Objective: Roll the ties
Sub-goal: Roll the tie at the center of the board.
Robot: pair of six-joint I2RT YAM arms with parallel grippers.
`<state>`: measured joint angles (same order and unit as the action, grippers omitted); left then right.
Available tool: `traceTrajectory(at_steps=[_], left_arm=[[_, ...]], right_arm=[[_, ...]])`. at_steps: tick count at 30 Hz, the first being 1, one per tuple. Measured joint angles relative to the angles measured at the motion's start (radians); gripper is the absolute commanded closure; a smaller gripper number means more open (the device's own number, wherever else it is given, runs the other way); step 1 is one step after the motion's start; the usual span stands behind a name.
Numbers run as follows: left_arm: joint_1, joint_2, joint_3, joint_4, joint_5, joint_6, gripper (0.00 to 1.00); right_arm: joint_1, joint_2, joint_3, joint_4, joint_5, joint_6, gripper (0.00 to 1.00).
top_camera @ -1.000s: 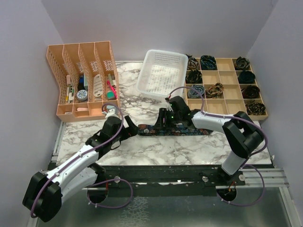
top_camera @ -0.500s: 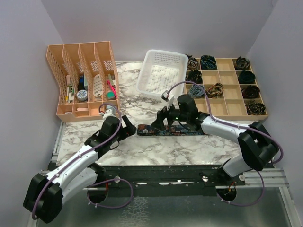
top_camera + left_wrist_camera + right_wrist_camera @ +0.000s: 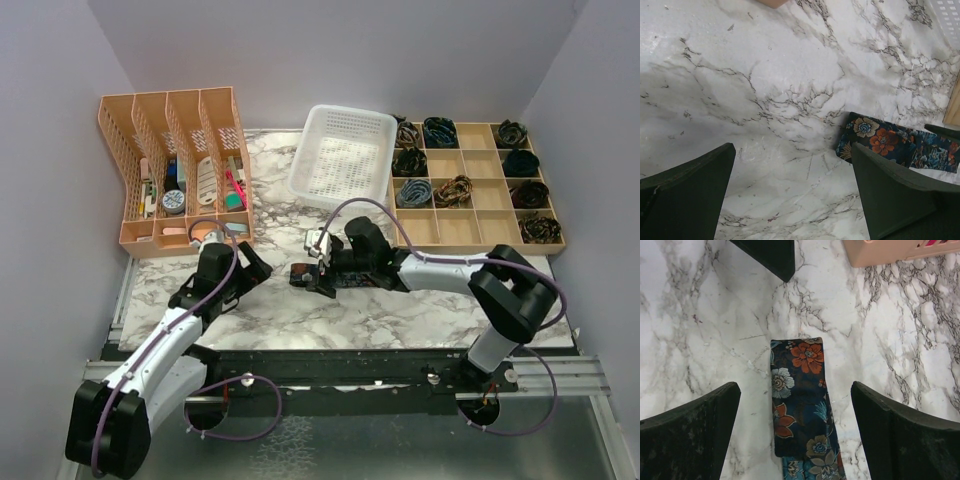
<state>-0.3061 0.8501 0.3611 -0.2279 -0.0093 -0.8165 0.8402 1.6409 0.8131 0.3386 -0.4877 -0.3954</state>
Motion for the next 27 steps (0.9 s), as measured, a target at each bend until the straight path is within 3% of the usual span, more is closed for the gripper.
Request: traceTrajectory(at_steps=[11, 18, 27], left_arm=[[0.019, -0.033, 0.0, -0.006, 0.05, 0.014, 0.01], [0.019, -0.035, 0.0, -0.007, 0.056, 0.016, 0.01], [0.019, -0.056, 0.0, -0.015, 0.06, 0.016, 0.01]], right_arm=[[-0.001, 0.142, 0.129, -0.11, -0.008, -0.13, 0.0], [-0.002, 0.247, 0.213, -0.163, -0.036, -0.117, 0.02], [-0.002, 0.298, 0.235, -0.168, -0.046, -0.102, 0.4]])
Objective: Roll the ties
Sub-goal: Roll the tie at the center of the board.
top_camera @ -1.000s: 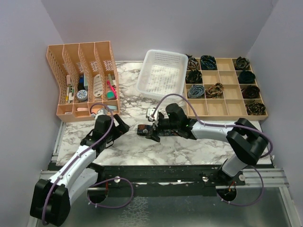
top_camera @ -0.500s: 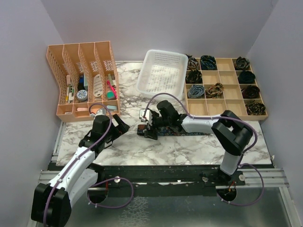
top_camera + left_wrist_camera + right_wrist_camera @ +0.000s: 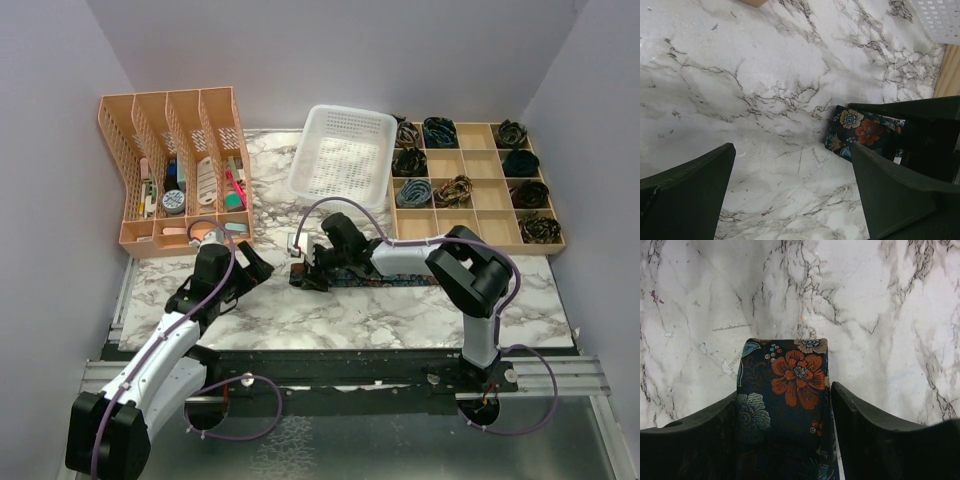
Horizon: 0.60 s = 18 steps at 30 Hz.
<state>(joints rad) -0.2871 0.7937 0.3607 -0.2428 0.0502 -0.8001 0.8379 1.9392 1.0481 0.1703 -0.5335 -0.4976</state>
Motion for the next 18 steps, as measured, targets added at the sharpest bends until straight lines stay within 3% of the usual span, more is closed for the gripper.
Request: traceTrajectory(at_steps=[5, 11, 18], left_arm=[[0.0, 0.0, 0.0, -0.008, -0.001, 0.0, 0.01], [0.0, -0.006, -0.011, -0.007, -0.002, -0.008, 0.01], [0.0, -0.019, -0.033, -0.01, -0.009, -0.031, 0.01]], right_arm=[[0.0, 0.0, -0.012, 0.012, -0.016, 0.007, 0.54], [0.01, -0.003, -0.04, 0.065, -0.034, 0.045, 0.55], [0.105, -0.003, -0.053, 0.102, -0.012, 0.101, 0.55]])
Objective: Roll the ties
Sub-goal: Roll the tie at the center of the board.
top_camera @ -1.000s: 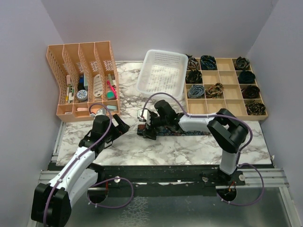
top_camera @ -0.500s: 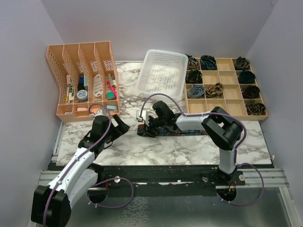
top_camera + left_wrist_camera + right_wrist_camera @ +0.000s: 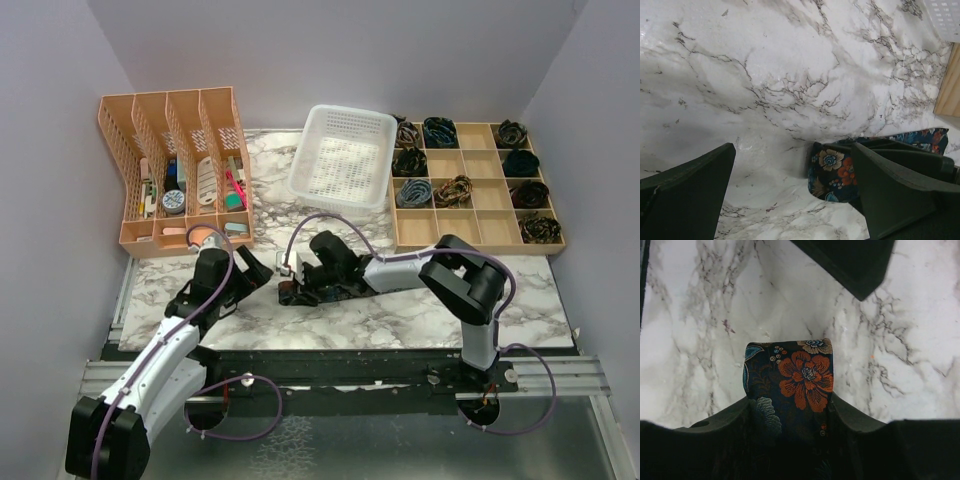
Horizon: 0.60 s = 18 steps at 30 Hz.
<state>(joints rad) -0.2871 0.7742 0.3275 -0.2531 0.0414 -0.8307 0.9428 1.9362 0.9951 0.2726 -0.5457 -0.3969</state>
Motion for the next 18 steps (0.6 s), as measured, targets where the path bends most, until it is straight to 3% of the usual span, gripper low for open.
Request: traceTrajectory(at_steps=[3, 11, 18], left_arm=[[0.0, -0.022, -0.002, -0.006, -0.008, -0.008, 0.01], [0.005, -0.071, -0.003, -0.03, -0.051, -0.026, 0.01], [0.005, -0.074, -0.003, -0.035, -0.067, -0.033, 0.01]], right_arm=[[0.028, 0.0, 0.0, 0.006, 0.011, 0.026, 0.52], [0.047, 0.002, 0.006, 0.005, 0.017, 0.056, 0.21], [0.047, -0.022, 0.008, -0.015, 0.014, 0.041, 0.04]])
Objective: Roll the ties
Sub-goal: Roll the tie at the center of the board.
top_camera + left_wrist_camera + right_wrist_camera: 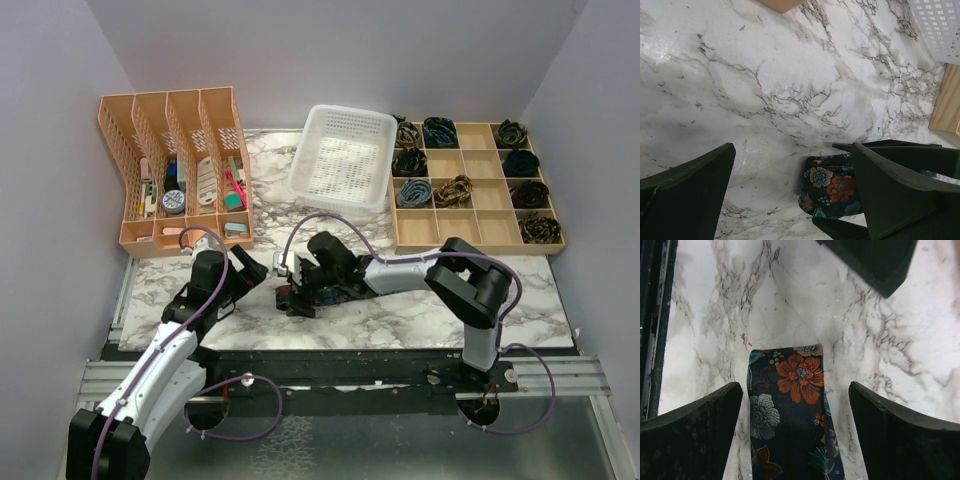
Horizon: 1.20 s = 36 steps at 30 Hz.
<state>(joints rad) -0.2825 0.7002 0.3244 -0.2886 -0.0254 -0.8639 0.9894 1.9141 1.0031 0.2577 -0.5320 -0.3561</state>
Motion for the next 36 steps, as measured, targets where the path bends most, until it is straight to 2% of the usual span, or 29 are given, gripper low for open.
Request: traceTrajectory(at_steps=[6, 15, 20, 24, 28, 34, 36], left_arm=[[0.0, -0.001, 0.0, -0.002, -0.002, -0.004, 0.01], [0.0, -0.042, -0.016, -0.014, -0.002, -0.01, 0.01], [0.0, -0.075, -0.028, -0.029, -0.006, -0.016, 0.01], [0.0, -0.089, -0.035, -0.035, -0.009, -0.018, 0.01], [0.0, -0.1, -0.039, -0.039, -0.01, -0.019, 0.01], [0.0, -0.13, -0.04, -0.043, -0.01, -0.022, 0.01], [0.0, -0.138, -0.043, -0.043, -0.01, -0.026, 0.01]], right_arm=[[0.0, -0.106, -0.015, 0.01, 0.031, -0.016, 0.01], [0.0, -0.319, -0.201, 0.127, 0.174, 0.051, 0.0], [0.0, -0.433, -0.249, 0.135, 0.356, 0.273, 0.0], [-0.003, -0.462, -0.237, 0.063, 0.48, 0.468, 0.0], [-0.004, -0.466, -0.24, -0.011, 0.52, 0.614, 0.0], [-0.004, -0.471, -0.247, -0.063, 0.52, 0.731, 0.0], [-0.004, -0.471, -0.247, -0.087, 0.527, 0.792, 0.04]])
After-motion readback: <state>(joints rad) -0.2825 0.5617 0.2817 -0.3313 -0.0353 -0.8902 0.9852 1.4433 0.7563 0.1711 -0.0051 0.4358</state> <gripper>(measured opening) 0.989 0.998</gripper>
